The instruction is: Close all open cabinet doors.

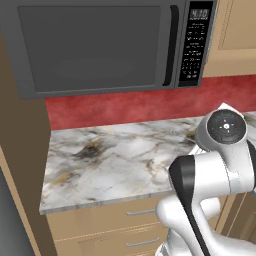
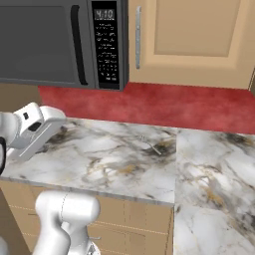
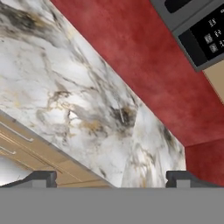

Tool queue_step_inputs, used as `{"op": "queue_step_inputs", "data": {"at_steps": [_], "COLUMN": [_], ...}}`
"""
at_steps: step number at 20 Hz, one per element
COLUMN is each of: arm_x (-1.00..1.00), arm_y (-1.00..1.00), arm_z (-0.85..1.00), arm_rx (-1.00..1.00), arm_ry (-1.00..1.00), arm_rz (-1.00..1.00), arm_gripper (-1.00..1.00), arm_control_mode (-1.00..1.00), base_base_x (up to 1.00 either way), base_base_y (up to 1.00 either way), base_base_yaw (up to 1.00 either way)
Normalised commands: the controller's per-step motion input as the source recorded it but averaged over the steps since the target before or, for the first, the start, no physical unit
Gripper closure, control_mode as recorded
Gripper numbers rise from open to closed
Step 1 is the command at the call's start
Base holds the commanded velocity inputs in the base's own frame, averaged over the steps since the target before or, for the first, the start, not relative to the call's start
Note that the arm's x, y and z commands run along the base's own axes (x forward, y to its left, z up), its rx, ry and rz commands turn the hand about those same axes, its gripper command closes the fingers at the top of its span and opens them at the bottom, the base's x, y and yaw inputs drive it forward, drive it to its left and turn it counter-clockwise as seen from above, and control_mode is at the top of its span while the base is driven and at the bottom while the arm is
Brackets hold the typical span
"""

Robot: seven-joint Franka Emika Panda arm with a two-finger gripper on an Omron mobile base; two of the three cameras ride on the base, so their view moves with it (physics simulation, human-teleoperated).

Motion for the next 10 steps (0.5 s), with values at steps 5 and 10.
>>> {"op": "queue_step_inputs", "data": {"at_steps": [5, 10], "arm_x": [-0.30, -0.37], "arm_y": [0.01, 0.00], "arm_z": [-0.04, -0.08], "arm_rx": [0.00, 0.00], "arm_ry": [0.00, 0.00], "arm_rz": [-0.01, -0.02], "arm_gripper": [-1.00, -1.00], "arm_control_mode": [-1.00, -1.00], "base_base_x": [0.00, 0.00], "base_base_y": [0.00, 0.00], "base_base_yaw": [0.00, 0.00]}}
